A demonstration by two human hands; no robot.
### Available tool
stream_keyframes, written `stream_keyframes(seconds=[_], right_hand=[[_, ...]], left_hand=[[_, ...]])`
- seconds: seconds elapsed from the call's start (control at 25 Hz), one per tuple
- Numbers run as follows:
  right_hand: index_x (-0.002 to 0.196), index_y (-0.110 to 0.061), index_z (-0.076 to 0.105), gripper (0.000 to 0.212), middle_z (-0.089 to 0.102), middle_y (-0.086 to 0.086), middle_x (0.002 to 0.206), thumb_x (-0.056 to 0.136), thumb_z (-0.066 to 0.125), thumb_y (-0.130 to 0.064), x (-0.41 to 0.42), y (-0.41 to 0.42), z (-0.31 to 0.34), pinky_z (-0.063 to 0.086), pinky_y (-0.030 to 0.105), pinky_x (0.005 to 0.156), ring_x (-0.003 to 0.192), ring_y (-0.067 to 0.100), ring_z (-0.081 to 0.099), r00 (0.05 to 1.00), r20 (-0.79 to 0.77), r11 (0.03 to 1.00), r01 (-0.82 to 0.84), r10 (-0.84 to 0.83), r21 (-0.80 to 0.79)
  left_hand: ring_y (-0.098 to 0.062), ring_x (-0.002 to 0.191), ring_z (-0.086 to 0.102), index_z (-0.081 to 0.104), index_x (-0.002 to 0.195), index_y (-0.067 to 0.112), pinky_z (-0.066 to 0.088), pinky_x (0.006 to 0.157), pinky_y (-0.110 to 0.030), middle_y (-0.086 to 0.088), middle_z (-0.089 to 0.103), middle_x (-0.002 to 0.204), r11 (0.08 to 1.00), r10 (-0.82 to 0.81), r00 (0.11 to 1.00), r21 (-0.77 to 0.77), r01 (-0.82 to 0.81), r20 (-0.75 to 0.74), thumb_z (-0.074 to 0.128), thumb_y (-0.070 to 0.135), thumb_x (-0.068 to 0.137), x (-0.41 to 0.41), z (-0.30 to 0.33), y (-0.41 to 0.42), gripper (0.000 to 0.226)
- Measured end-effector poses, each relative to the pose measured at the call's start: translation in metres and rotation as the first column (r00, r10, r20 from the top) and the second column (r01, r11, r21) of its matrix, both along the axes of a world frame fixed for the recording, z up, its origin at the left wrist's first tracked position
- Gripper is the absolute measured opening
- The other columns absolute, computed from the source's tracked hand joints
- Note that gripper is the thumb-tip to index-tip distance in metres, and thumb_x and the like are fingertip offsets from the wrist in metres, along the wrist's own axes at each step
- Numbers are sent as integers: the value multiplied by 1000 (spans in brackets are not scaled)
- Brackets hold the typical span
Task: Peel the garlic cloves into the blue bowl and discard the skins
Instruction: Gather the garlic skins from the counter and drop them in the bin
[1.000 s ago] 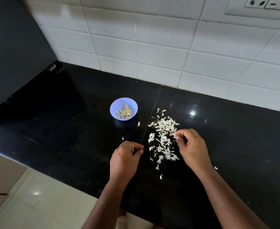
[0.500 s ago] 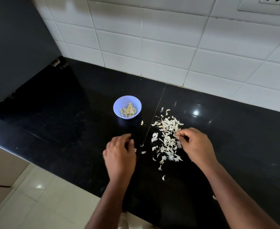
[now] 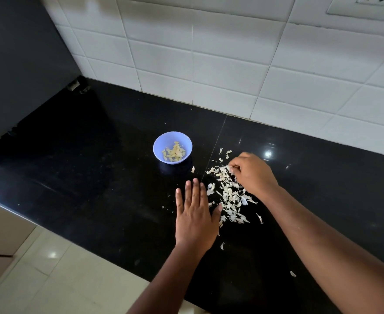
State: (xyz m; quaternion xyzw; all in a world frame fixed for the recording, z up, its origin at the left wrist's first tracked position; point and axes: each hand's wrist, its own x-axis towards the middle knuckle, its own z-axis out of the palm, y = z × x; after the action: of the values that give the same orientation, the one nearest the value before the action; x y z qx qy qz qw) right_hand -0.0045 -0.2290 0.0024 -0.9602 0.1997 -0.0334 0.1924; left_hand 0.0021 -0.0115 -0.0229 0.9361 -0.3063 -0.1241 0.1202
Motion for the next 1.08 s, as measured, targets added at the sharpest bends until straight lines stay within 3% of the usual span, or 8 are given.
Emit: stream_keyframes(seconds=[0.16, 0.32, 0.48, 0.56, 0.64, 0.76, 0.88, 1.08], right_hand=[[92, -25, 69, 14, 64, -7, 95, 100, 61, -16, -7, -4, 0, 54, 38, 75, 85, 17, 64, 997, 24, 997, 66, -67, 38], [108, -22, 70, 17, 70, -8, 103, 103, 57, -12, -18, -13, 2, 46, 25, 68, 77, 4, 59, 973, 161, 977, 138, -164, 161], [116, -19, 76, 18, 75, -6, 104, 100, 69, -19, -31, -21, 9, 43, 13, 71, 80, 1, 64, 964, 194, 956, 126, -180, 264], [115, -19, 76, 17, 75, -6, 103, 100, 68, -21, -37, -27, 13, 50, 20, 76, 85, 7, 68, 959, 184, 949, 161, -215, 271], [117, -18, 75, 19, 74, -3, 108, 103, 61, -17, -44, -33, 13, 58, 34, 84, 91, 15, 72, 959, 134, 946, 211, -248, 244], [120, -21, 74, 24, 72, -1, 118, 104, 57, -16, -49, -28, 10, 56, 34, 87, 95, 15, 72, 980, -12, 958, 195, -197, 212], [116, -32, 75, 26, 70, -14, 115, 104, 56, -19, -56, -9, 12, 52, 30, 73, 77, 3, 65, 987, 16, 971, 152, -157, 184], [103, -44, 76, 10, 63, -25, 97, 95, 72, -39, -81, 13, 23, 40, 18, 63, 77, -3, 62, 997, 66, 990, 30, -39, 135]], left_hand=[[-18, 161, -14, 23, 166, 17, -15, 129, -40, -3, 6, 176, 982, 45, 999, -187, -41, 20, 29, 59, 109, 5, -4, 5, 71], [-16, 160, 20, 65, 129, 27, 6, 132, -43, 5, 47, 159, 946, 127, 989, -310, -98, 74, 48, 63, 100, 6, -7, 16, 49], [-23, 131, 49, 70, 95, 29, 40, 114, -49, 4, 60, 127, 952, 125, 981, -297, -76, 147, 72, 52, 91, -3, -14, 17, 24], [-19, 99, 57, 69, 87, 27, 47, 96, -45, 8, 59, 100, 951, 158, 966, -296, -93, 206, 74, 46, 93, -9, -15, 13, 21], [-14, 84, 60, 66, 86, 27, 45, 92, -40, 11, 59, 88, 954, 161, 969, -282, -105, 185, 67, 45, 98, -11, -12, 8, 22], [-7, 86, 61, 69, 92, 29, 40, 93, -33, 14, 63, 92, 951, 99, 991, -302, -67, 93, 60, 48, 101, -7, -8, 4, 23], [-6, 93, 64, 75, 108, 29, 44, 92, -32, 14, 69, 102, 910, 28, 999, -414, -13, 30, 60, 39, 104, -6, -3, 2, 18], [-14, 103, 62, 73, 116, 27, 45, 94, -35, 10, 67, 111, 870, 267, 962, -441, -219, 48, 61, 33, 102, 4, 0, 6, 19]])
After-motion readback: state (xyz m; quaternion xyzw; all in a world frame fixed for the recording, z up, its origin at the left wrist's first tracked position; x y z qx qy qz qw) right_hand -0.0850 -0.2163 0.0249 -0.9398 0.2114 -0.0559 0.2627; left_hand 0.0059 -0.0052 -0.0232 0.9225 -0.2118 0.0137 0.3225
